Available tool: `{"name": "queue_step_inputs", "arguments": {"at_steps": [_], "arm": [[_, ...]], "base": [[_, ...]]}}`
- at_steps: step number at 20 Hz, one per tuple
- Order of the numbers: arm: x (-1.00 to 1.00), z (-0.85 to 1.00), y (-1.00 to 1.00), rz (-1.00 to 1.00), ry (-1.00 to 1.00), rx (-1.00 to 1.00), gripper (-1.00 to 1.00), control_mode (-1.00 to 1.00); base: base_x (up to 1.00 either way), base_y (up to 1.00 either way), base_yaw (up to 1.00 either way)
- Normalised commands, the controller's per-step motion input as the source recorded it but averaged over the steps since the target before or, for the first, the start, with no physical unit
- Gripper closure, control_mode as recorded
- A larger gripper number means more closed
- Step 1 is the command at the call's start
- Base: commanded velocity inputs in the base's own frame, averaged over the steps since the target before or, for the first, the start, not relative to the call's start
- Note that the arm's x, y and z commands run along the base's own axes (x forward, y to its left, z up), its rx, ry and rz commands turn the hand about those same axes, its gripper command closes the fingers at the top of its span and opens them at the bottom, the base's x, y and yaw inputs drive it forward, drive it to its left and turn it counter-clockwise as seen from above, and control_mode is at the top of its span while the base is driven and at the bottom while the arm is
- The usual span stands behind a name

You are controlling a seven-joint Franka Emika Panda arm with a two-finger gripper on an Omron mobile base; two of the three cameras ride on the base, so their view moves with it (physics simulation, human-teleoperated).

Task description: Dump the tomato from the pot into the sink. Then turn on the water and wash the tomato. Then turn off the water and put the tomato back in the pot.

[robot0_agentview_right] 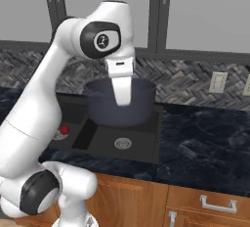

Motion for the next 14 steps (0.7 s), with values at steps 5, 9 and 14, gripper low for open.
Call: {"name": "queue_step_inputs", "arguments": {"at_steps": [5,9,14], "arm": [[0.41,-0.5,-0.53,0.0,0.06,0.05,1.0,-1.0],[0.43,-0.59,-0.47,0.0,0.03,0.0,1.0,-1.0],[0.44,-0.54,-0.36,0.0,0.01,0.0,1.0,-1.0]], "base": [[0.0,0.0,0.0],[0.0,0.0,0.0],[0.0,0.0,0.0]]}}
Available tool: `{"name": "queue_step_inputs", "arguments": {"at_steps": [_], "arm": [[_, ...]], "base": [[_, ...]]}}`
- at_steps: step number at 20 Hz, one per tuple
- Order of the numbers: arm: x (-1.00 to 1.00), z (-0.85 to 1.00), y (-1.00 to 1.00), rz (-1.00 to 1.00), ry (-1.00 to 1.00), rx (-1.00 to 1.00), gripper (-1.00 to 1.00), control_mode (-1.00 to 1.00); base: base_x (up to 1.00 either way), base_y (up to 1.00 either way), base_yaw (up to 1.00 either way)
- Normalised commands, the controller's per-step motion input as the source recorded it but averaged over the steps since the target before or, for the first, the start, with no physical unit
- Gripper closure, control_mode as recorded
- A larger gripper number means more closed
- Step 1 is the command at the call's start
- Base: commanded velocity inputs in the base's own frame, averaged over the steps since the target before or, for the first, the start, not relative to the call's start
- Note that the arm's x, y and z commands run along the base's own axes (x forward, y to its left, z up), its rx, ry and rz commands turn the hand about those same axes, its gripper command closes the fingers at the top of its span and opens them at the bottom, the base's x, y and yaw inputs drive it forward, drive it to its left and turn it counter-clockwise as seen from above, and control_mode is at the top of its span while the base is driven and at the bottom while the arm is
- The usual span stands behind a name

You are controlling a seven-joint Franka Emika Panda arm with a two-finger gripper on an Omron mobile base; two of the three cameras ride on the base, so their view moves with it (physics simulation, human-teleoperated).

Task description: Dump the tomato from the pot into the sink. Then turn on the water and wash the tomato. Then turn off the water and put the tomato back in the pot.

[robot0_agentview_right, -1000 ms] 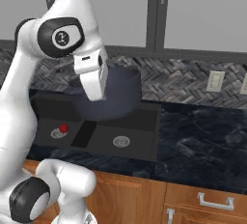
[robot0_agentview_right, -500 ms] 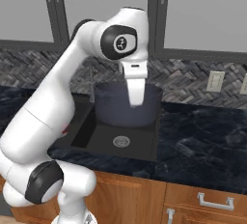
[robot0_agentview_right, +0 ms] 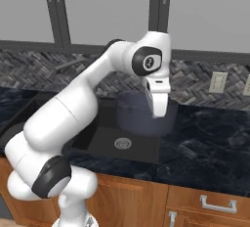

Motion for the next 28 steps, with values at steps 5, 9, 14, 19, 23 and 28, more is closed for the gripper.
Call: {"name": "queue_step_inputs", "arguments": {"at_steps": [5,9,14,19,23,28], "arm": [[0.34,-0.41,-0.45,0.0,0.0,0.0,1.0,-1.0],[0.21,-0.4,-0.46,0.0,-0.01,0.0,1.0,-1.0],[0.32,-0.37,-0.28,0.0,-0.01,0.0,1.0,-1.0],[0.52,-0.33,-0.06,0.0,-0.01,0.0,1.0,-1.0],[0.33,-0.36,-0.27,0.0,-0.07,0.0,1.0,-1.0],[0.17,-0.39,-0.3,0.0,-0.03,0.0,1.0,-1.0]], "base": [[0.0,0.0,0.0],[0.0,0.0,0.0],[0.0,0.0,0.0],[0.0,0.0,0.0],[0.0,0.0,0.0],[0.0,0.0,0.0]]}}
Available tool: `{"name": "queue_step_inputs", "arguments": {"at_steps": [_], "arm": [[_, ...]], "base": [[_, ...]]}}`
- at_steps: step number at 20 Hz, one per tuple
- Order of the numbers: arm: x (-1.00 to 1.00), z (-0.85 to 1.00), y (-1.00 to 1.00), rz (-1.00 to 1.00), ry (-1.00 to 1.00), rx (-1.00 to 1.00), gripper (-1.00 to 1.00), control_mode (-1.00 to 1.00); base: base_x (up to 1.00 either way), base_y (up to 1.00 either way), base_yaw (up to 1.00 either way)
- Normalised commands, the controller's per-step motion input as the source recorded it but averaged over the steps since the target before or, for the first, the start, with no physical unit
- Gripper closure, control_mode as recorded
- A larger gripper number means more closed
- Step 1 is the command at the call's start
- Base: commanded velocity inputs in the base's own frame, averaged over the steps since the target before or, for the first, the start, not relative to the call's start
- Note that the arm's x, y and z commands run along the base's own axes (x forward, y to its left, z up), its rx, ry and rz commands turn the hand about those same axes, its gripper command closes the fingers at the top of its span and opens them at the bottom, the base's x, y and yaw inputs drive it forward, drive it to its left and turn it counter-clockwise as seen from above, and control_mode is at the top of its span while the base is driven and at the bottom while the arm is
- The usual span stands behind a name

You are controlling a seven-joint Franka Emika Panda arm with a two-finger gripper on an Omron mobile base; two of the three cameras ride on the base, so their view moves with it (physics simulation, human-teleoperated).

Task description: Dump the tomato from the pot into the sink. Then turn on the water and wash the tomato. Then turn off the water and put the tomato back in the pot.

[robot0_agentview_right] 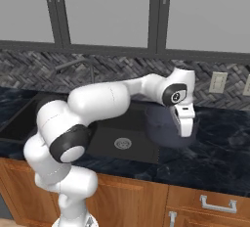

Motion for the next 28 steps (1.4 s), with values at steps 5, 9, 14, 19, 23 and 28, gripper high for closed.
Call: {"name": "queue_step_inputs", "arguments": {"at_steps": [5,9,14,19,23,28], "arm": [[0.27,-0.34,-0.14,0.0,0.0,0.0,1.0,-1.0],[0.31,-0.37,-0.13,0.0,-0.01,0.0,1.0,-1.0],[0.19,-0.38,-0.25,0.0,-0.03,0.0,1.0,-1.0],[0.11,-0.29,-0.27,0.0,-0.04,0.0,1.0,-1.0],[0.12,-0.21,-0.24,0.0,-0.03,0.0,1.0,-1.0],[0.0,-0.05,-0.22,-0.02,-0.07,0.0,1.0,-1.0]], "base": [[0.0,0.0,0.0],[0.0,0.0,0.0],[0.0,0.0,0.0],[0.0,0.0,0.0],[0.0,0.0,0.0],[0.0,0.0,0.0]]}}
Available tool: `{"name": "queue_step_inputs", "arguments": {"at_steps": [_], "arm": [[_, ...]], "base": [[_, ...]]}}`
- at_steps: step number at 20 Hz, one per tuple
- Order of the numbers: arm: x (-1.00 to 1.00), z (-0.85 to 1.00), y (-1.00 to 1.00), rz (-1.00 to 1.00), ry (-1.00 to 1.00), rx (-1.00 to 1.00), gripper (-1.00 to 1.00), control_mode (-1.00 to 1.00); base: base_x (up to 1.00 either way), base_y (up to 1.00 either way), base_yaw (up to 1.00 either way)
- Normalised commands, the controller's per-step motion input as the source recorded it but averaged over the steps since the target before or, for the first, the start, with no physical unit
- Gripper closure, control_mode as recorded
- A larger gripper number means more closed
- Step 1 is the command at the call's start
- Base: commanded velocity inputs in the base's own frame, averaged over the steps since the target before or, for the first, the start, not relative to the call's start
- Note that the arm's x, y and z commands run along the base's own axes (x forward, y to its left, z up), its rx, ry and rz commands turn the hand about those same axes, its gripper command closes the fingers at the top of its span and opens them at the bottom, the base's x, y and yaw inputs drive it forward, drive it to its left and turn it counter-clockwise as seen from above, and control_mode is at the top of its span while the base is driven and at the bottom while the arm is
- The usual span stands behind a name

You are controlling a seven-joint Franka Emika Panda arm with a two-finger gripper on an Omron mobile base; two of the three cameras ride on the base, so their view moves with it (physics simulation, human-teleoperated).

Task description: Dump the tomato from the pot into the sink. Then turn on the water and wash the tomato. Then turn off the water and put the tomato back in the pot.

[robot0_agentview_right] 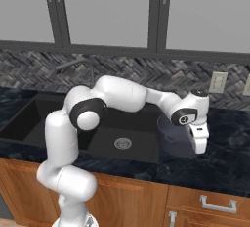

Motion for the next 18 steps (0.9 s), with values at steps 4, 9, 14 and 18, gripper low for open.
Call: {"name": "queue_step_inputs", "arguments": {"at_steps": [4,9,14,18], "arm": [[0.0,0.08,-0.03,-0.09,-0.1,0.0,-1.0,-1.0],[-0.03,0.49,0.05,-0.05,-0.18,0.0,-1.0,-1.0],[-0.18,0.52,0.2,0.0,-0.27,-0.01,-1.0,-1.0],[-0.28,0.36,0.46,0.05,-0.25,-0.03,-1.0,-1.0]], "base": [[0.0,0.0,0.0],[0.0,0.0,0.0],[0.0,0.0,0.0],[0.0,0.0,0.0]]}}
